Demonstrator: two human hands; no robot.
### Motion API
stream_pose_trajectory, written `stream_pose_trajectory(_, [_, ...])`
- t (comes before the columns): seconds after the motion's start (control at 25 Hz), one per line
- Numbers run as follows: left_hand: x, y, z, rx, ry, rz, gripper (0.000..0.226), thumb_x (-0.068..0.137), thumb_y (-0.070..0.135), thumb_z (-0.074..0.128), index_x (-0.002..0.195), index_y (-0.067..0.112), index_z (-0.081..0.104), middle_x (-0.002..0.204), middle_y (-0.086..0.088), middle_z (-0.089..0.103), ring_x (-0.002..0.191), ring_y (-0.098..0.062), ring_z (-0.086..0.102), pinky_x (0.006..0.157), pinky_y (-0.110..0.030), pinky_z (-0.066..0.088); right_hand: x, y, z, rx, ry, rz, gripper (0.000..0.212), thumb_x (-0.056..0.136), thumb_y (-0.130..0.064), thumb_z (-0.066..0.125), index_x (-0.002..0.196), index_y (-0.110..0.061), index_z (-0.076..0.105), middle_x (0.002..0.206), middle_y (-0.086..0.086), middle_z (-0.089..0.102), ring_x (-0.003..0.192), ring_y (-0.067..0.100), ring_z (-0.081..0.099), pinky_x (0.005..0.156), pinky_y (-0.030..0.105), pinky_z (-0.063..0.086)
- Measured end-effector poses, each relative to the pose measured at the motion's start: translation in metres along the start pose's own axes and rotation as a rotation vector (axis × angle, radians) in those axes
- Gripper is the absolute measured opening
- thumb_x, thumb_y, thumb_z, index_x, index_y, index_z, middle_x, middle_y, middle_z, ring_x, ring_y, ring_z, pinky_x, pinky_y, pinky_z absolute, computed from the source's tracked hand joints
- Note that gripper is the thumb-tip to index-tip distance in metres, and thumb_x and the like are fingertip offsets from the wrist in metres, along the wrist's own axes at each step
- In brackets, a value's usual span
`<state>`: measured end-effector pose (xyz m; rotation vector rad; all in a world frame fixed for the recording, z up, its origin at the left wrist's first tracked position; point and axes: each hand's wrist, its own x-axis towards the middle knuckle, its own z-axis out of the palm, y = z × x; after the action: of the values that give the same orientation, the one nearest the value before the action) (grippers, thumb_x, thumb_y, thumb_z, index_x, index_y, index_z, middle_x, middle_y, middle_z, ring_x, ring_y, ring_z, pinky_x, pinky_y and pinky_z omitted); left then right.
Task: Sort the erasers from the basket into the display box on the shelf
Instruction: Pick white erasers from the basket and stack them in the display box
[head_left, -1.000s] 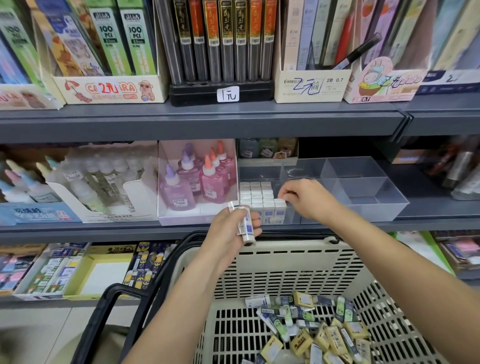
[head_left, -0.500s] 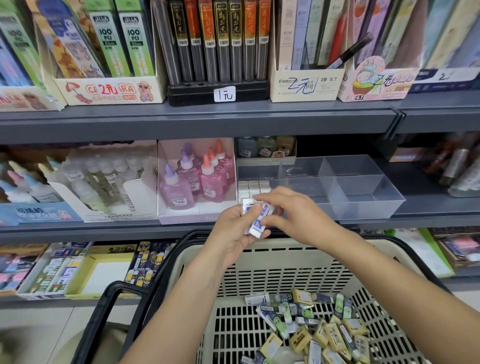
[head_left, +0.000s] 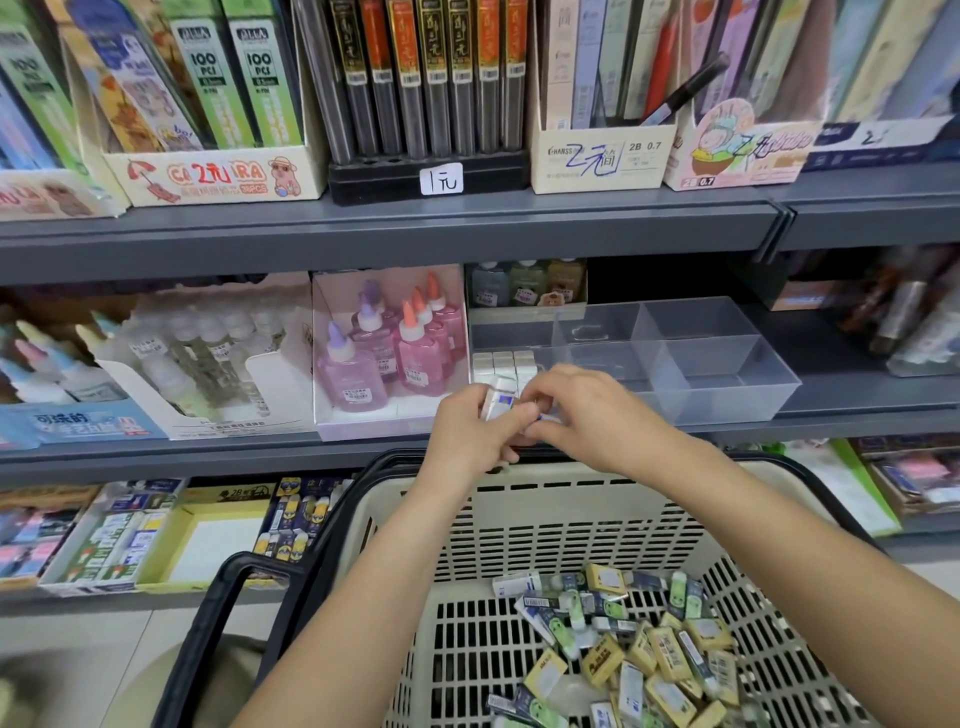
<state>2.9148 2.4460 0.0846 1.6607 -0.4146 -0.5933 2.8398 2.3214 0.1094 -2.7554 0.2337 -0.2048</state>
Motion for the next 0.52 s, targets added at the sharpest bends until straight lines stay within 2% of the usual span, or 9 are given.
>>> stream_pose_trajectory(0.08, [0.001, 0.002, 0.004, 0.015, -0.023, 0.026, 0.009, 0.089, 0.019, 0.062, 0.085, 0.013, 0.057, 0.077, -0.007, 0.067, 0.076, -0.031, 0.068, 0.064, -0.042, 0.051, 0.001, 0.001, -0.002, 0.03, 0.002, 0.003, 0.03, 0.085, -0.028, 0.063, 0.114, -0.02, 0.059, 0.098, -0.001, 0.057, 0.09, 0.018, 0.053, 0.08, 0.031, 0.042])
stream_pose_trajectory(0.12, [0.001, 0.003, 0.006, -0.038, -0.039, 0.016, 0.011, 0.093, 0.023, 0.056, 0.088, 0.013, 0.057, 0.08, -0.006, 0.069, 0.077, -0.026, 0.069, 0.065, -0.04, 0.052, 0.001, 0.004, -0.005, 0.048, 0.01, 0.008, 0.026, 0.086, -0.027, 0.063, 0.111, -0.021, 0.061, 0.092, -0.002, 0.056, 0.084, 0.017, 0.052, 0.078, 0.03, 0.042])
stream_pose_trajectory(0.24, [0.002, 0.0, 0.006, -0.169, -0.011, -0.049, 0.016, 0.099, 0.026, 0.041, 0.093, 0.015, 0.051, 0.075, -0.001, 0.07, 0.064, -0.017, 0.062, 0.052, -0.027, 0.045, 0.005, 0.023, -0.018, 0.218, 0.116, 0.123, 0.008, 0.085, -0.022, 0.065, 0.091, -0.026, 0.06, 0.083, -0.006, 0.06, 0.076, 0.014, 0.057, 0.075, 0.028, 0.045])
stream_pose_trajectory(0.36, [0.004, -0.003, 0.0, -0.055, 0.061, 0.012, 0.016, 0.098, 0.028, 0.043, 0.089, 0.022, 0.054, 0.071, 0.001, 0.061, 0.053, -0.008, 0.049, 0.041, -0.022, 0.038, 0.022, 0.043, -0.03, 0.241, 0.244, 0.212, 0.01, 0.084, -0.022, 0.066, 0.09, -0.026, 0.06, 0.084, -0.006, 0.064, 0.072, 0.008, 0.059, 0.07, 0.022, 0.043])
stream_pose_trajectory(0.44, [0.005, -0.004, -0.003, 0.009, 0.1, 0.053, 0.016, 0.098, 0.032, 0.041, 0.088, 0.028, 0.053, 0.064, 0.004, 0.051, 0.045, -0.003, 0.04, 0.037, -0.017, 0.031, 0.034, 0.049, -0.03, 0.203, 0.263, 0.226, 0.013, 0.083, -0.026, 0.066, 0.096, -0.024, 0.065, 0.086, -0.005, 0.066, 0.078, 0.012, 0.06, 0.073, 0.023, 0.045])
stream_pose_trajectory(0.52, [0.006, -0.004, -0.003, -0.035, 0.121, 0.007, 0.014, 0.098, 0.025, 0.038, 0.087, 0.025, 0.047, 0.064, 0.003, 0.047, 0.042, -0.003, 0.034, 0.037, -0.015, 0.026, 0.043, 0.052, -0.024, 0.162, 0.219, 0.234, 0.017, 0.084, -0.03, 0.064, 0.1, -0.026, 0.067, 0.091, -0.004, 0.067, 0.09, 0.018, 0.063, 0.084, 0.032, 0.05])
